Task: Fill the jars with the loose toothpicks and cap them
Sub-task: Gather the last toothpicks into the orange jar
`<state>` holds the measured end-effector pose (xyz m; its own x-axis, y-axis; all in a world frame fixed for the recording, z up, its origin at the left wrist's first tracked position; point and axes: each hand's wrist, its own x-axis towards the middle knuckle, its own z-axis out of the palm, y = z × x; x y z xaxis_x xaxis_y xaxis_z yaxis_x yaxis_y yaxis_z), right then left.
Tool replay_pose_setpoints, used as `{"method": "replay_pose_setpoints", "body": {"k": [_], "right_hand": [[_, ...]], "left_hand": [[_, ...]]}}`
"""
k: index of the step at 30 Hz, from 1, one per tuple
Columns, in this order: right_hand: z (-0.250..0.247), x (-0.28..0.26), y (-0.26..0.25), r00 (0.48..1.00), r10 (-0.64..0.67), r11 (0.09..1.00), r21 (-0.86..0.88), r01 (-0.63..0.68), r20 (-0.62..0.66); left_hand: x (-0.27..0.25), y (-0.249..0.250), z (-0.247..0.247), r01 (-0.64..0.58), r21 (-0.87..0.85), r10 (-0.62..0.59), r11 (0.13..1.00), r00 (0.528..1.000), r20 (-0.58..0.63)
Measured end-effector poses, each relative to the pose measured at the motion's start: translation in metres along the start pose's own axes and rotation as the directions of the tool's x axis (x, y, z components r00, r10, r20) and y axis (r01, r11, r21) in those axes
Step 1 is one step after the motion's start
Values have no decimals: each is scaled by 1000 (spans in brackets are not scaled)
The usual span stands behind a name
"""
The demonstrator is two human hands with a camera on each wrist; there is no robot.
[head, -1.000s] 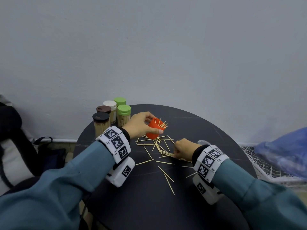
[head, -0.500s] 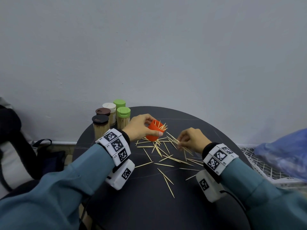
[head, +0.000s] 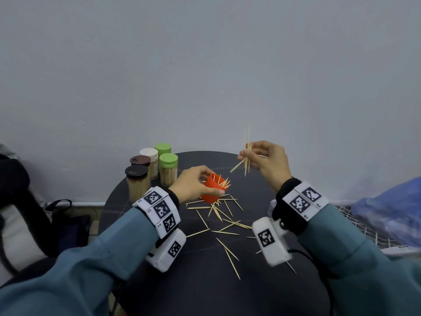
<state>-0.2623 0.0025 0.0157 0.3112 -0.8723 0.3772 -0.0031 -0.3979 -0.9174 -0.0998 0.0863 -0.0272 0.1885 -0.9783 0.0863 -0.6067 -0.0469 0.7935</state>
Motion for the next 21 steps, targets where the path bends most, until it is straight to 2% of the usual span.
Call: {"method": "replay_pose_setpoints", "body": {"k": [6,11,14,21], "right_hand": [[23,-4,8,998,-14,993,-114,21,56],[29,-7,17,998,-46,970,-239,54,40],[26,-7,16,993,-120,931,-348,114,4],[21,-5,12,990,-138,915,-380,136,23]], "left_hand": [[2,-1,5,-4,-49,4,999,1000,-1],[2,0,6,-12,-63,12,998,1000,9],[2,0,5,-12,-65,13,998,1000,16],[3,-2,5,-15,-57,15,998,1000,6]]}}
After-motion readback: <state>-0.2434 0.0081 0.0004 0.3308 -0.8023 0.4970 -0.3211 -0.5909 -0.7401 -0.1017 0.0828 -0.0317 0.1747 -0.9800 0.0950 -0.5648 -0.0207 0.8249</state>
